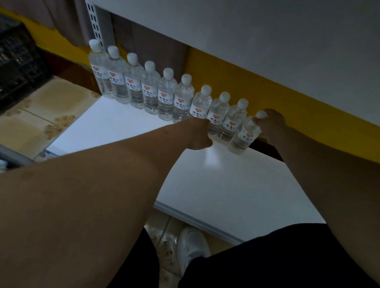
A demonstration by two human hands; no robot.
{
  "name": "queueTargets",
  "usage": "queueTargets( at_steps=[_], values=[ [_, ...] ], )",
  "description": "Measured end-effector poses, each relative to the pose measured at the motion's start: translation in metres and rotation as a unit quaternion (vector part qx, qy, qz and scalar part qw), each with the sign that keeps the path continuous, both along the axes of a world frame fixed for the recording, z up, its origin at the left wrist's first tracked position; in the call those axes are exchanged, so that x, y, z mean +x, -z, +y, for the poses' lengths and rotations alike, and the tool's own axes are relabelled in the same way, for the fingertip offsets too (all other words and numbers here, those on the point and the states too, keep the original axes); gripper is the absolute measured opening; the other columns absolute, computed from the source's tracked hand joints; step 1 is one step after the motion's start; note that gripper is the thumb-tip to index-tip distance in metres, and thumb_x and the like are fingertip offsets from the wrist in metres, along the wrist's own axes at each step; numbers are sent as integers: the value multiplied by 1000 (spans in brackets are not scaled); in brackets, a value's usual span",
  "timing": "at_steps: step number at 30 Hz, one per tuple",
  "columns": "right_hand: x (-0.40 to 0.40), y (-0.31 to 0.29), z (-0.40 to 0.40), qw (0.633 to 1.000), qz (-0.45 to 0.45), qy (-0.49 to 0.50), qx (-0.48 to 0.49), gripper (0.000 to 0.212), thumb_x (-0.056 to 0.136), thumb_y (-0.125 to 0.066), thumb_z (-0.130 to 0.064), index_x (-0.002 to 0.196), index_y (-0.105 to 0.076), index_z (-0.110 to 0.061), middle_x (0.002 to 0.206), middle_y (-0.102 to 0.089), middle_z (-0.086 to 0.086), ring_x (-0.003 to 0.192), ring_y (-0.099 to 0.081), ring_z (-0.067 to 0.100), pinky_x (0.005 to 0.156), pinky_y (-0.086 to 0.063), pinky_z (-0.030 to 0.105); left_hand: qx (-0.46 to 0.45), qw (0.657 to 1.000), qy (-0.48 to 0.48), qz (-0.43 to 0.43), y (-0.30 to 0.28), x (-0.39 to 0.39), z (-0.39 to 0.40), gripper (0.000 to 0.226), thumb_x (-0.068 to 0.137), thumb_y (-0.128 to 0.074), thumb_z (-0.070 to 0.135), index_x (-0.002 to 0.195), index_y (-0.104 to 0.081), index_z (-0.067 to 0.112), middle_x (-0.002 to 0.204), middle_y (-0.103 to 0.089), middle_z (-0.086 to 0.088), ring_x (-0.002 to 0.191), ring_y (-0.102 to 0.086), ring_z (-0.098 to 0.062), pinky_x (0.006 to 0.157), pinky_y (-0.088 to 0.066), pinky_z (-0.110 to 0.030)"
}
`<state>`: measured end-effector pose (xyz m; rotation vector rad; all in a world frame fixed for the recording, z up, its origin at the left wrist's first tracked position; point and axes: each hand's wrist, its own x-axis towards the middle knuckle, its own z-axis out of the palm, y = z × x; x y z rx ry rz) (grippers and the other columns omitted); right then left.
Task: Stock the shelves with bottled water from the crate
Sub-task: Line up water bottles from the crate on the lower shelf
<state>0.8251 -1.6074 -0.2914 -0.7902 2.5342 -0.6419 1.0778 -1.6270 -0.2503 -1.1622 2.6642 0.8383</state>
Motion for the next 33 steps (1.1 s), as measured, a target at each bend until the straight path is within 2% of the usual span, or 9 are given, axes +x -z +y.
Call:
queueTargets(
  at_steps=[4,9,13,25,30,31,33],
  values=[
    [-5,4,-1,999,-3,23,-32,48,92,-67,-27,134,-52,-9,140,-50,19,125,-50,42,99,-46,54,5,1000,1,9,0,7,2,63,95,-56,28,150,-30,12,150,-40,-11,136,-40,-28,108,-35,-34],
    [-2,7,-7,998,-6,49,-45,49,93,-66,-26,137,-50,-11,144,-49,15,130,-46,38,105,-43,51,16,1000,-3,5,2,9,2,63,95,-56,29,150,-30,11,149,-40,-11,135,-42,-28,107,-37,-35],
    [-2,7,-9,999,11,38,-29,48,95,-63,-28,137,-49,-11,143,-50,15,130,-47,37,103,-44,47,22,1000,-3,-3,6,6,2,63,95,-55,32,149,-31,10,149,-41,-12,133,-43,-28,108,-39,-37],
    [-2,7,-14,997,1,69,-24,53,93,-66,-30,138,-48,-9,142,-50,17,129,-49,39,104,-44,51,43,999,-16,9,10,5,1,64,94,-56,32,150,-30,13,152,-38,-9,137,-40,-26,112,-37,-38],
    [-2,0,-14,997,-37,71,-2,58,94,-62,-35,142,-43,-8,141,-50,15,125,-52,35,94,-47,41,37,999,-13,1,10,4,0,64,94,-56,32,150,-30,12,151,-40,-10,135,-43,-26,109,-39,-38],
    [0,-4,-13,997,-30,77,11,59,94,-61,-37,142,-43,-7,140,-51,15,124,-53,35,91,-46,40,36,999,-13,4,9,4,1,63,94,-56,32,149,-31,12,150,-40,-9,134,-44,-26,109,-40,-37],
    [8,-16,-12,996,42,81,9,57,96,-55,-41,138,-45,-4,138,-52,17,123,-53,36,89,-46,41,34,999,-17,16,7,5,2,62,94,-56,30,149,-32,13,149,-42,-9,132,-46,-26,107,-40,-34]
  ],
)
